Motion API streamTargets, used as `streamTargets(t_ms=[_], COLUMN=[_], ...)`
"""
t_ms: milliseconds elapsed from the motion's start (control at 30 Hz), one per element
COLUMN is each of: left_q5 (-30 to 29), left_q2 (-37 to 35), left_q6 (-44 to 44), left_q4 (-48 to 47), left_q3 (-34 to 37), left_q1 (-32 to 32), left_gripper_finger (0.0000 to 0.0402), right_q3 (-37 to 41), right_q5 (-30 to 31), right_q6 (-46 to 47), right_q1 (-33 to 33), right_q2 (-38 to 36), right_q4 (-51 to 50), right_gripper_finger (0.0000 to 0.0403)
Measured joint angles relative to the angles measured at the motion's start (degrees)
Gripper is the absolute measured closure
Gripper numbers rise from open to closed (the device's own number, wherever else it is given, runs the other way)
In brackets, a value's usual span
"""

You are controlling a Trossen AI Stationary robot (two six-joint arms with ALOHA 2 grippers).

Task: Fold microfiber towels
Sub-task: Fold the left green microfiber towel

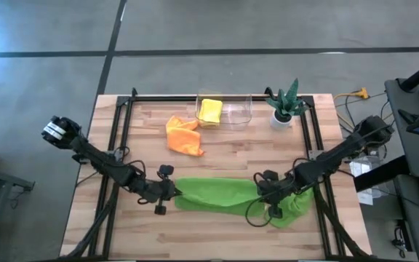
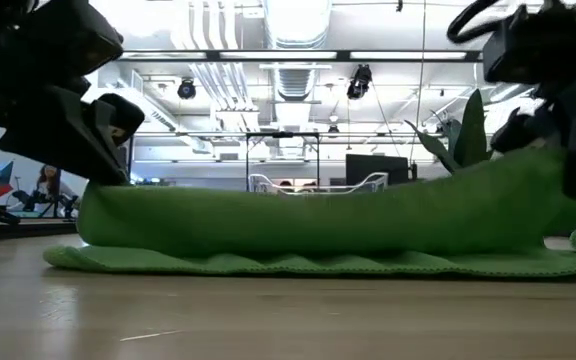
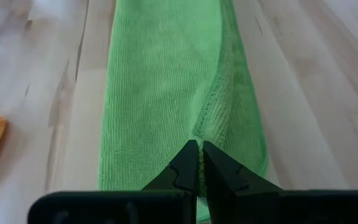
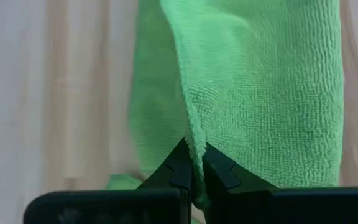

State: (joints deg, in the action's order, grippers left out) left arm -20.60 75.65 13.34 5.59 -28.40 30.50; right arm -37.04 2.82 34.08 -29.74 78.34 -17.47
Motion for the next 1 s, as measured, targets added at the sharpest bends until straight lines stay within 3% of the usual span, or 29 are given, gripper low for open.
streamTargets(t_ms=[233, 500, 1000], left_q5=[2.71, 5.61, 4.86], left_q2=[1.41, 1.41, -5.0], left_q6=[5.83, 6.04, 7.4], left_q4=[-0.26, -0.23, -0.47], left_q3=[0.73, 0.68, 0.63], left_q1=[0.0, 0.0, -0.11], left_gripper_finger=[0.0402, 0.0393, 0.0213], right_q3=[-1.79, -1.94, -1.79], right_q5=[-2.08, -2.79, -2.79], right_q6=[1.03, 2.41, 2.54], right_q1=[-0.74, -1.82, -2.27], right_q2=[7.32, 9.45, 9.08], right_q4=[4.13, 6.42, 4.17], right_gripper_finger=[0.0394, 0.0394, 0.0394])
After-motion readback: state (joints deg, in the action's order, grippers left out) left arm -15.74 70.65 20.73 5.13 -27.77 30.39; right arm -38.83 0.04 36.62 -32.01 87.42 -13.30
